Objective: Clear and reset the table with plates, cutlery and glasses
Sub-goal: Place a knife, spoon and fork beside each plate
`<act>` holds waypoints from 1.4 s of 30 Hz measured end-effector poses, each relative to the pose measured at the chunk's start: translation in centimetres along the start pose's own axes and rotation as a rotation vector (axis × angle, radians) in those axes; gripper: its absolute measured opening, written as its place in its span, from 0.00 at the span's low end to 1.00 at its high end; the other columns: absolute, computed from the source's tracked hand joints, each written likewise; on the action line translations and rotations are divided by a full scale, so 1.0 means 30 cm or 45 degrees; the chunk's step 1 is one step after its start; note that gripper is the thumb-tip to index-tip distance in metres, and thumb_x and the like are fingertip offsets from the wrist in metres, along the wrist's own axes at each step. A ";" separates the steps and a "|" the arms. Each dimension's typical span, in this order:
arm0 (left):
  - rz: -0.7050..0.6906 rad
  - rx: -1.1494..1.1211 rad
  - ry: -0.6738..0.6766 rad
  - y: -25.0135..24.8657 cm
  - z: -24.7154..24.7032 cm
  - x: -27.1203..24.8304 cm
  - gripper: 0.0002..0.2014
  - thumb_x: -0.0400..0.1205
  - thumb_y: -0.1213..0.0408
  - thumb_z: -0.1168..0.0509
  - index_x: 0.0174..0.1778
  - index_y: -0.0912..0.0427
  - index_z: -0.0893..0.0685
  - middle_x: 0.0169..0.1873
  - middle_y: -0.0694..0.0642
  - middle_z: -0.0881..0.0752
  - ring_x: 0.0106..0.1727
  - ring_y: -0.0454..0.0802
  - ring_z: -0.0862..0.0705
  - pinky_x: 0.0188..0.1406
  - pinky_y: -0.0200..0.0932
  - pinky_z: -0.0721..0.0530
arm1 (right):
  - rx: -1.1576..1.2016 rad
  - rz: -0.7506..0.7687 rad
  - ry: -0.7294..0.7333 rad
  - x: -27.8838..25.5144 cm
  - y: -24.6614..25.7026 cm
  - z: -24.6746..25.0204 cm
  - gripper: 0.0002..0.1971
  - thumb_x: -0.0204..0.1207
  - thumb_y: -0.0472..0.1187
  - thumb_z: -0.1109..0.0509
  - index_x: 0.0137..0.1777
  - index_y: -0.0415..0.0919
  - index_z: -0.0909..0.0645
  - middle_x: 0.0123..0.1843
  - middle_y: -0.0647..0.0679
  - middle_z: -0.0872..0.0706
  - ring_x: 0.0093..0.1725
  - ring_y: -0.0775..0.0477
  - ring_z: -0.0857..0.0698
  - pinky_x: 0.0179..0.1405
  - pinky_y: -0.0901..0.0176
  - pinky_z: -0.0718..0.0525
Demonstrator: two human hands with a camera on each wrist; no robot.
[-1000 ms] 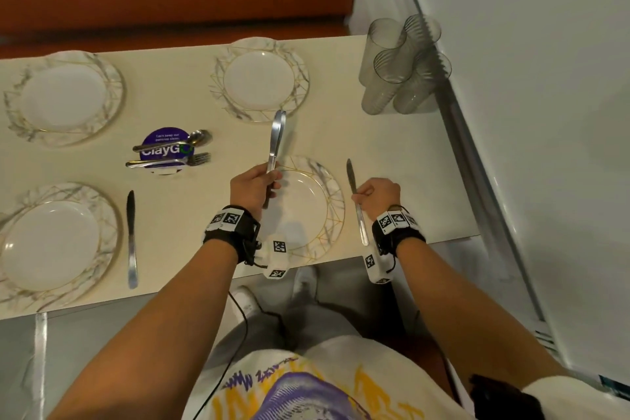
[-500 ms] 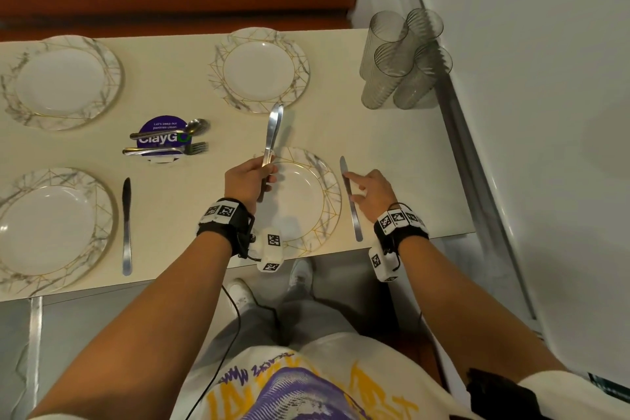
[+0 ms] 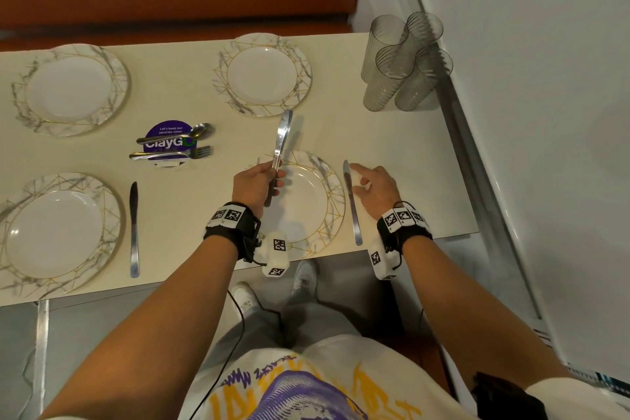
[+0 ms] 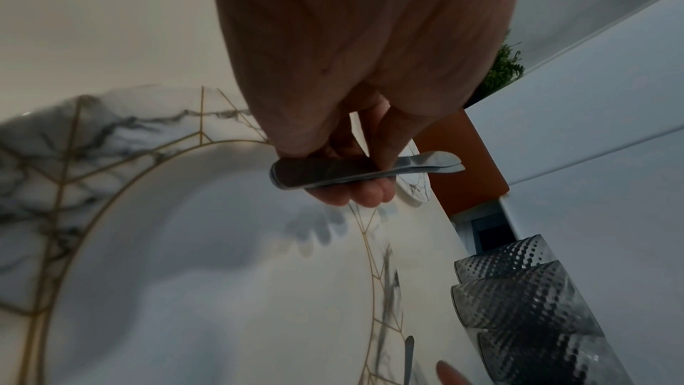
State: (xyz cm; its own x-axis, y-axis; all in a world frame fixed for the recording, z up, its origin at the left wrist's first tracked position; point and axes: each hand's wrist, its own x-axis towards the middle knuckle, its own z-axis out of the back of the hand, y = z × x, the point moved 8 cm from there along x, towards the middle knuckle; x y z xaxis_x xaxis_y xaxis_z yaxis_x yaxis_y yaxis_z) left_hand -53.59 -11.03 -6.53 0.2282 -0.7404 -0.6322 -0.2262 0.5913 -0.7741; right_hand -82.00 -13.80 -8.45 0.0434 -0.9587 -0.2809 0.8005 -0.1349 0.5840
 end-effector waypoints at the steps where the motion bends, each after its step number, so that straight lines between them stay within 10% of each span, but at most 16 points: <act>1: -0.007 0.013 0.006 0.001 0.002 0.006 0.10 0.88 0.73 0.38 0.59 0.60 0.12 0.38 0.52 0.07 0.31 0.42 0.12 0.38 0.43 0.19 | 0.018 0.022 -0.030 0.012 0.028 0.012 0.25 0.82 0.37 0.30 0.78 0.54 0.22 0.54 0.44 0.21 0.50 0.48 0.19 0.56 0.63 0.22; 8: -0.071 0.112 0.089 -0.044 0.015 0.002 0.12 0.89 0.71 0.36 0.64 0.61 0.10 0.42 0.54 0.09 0.34 0.46 0.17 0.27 0.39 0.26 | 0.305 0.160 -0.182 0.138 0.349 0.078 0.16 0.80 0.39 0.27 0.67 0.47 0.14 0.46 0.49 0.15 0.39 0.60 0.20 0.49 0.64 0.19; 14: -0.130 0.197 0.170 -0.101 0.079 0.005 0.12 0.89 0.70 0.36 0.63 0.58 0.10 0.44 0.55 0.07 0.35 0.47 0.17 0.31 0.40 0.26 | 0.528 0.063 -0.102 0.213 0.607 0.045 0.18 0.80 0.51 0.28 0.67 0.45 0.17 0.46 0.49 0.09 0.40 0.48 0.08 0.39 0.60 0.13; 20: -0.101 0.189 0.284 -0.156 0.233 0.010 0.09 0.86 0.71 0.31 0.59 0.60 0.09 0.41 0.63 0.09 0.40 0.58 0.18 0.31 0.45 0.27 | 0.516 0.070 -0.039 0.213 0.796 -0.023 0.07 0.78 0.38 0.26 0.54 0.40 0.15 0.37 0.44 0.08 0.30 0.48 0.10 0.32 0.55 0.12; 24: -0.128 0.265 0.365 -0.225 0.406 0.020 0.11 0.84 0.70 0.27 0.62 0.62 0.10 0.41 0.60 0.11 0.42 0.56 0.14 0.42 0.50 0.10 | 0.707 0.053 -0.001 0.201 0.921 -0.086 0.05 0.79 0.32 0.26 0.53 0.33 0.15 0.35 0.38 0.10 0.30 0.42 0.12 0.35 0.47 0.11; 34: -0.270 -0.133 0.079 -0.561 0.836 0.140 0.13 0.79 0.73 0.23 0.59 0.63 0.13 0.48 0.63 0.07 0.47 0.55 0.06 0.50 0.48 0.07 | 1.087 -0.093 0.035 0.157 1.048 -0.292 0.06 0.76 0.31 0.23 0.51 0.32 0.14 0.40 0.38 0.08 0.33 0.45 0.15 0.38 0.51 0.14; 42: -0.325 -0.333 -0.030 -0.623 0.699 0.254 0.14 0.86 0.74 0.32 0.68 0.69 0.15 0.51 0.64 0.07 0.51 0.58 0.06 0.50 0.50 0.07 | 0.792 0.051 0.174 0.182 1.149 -0.354 0.06 0.78 0.30 0.26 0.53 0.35 0.13 0.38 0.40 0.07 0.31 0.48 0.11 0.32 0.57 0.15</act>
State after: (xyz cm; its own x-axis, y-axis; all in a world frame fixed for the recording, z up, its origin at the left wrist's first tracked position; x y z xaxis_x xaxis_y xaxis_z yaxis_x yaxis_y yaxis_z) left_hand -27.77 -21.03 2.44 0.3296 -0.8444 -0.4224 -0.3928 0.2842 -0.8746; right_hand -47.81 -21.04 2.06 0.1745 -0.9310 -0.3205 0.3017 -0.2592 0.9175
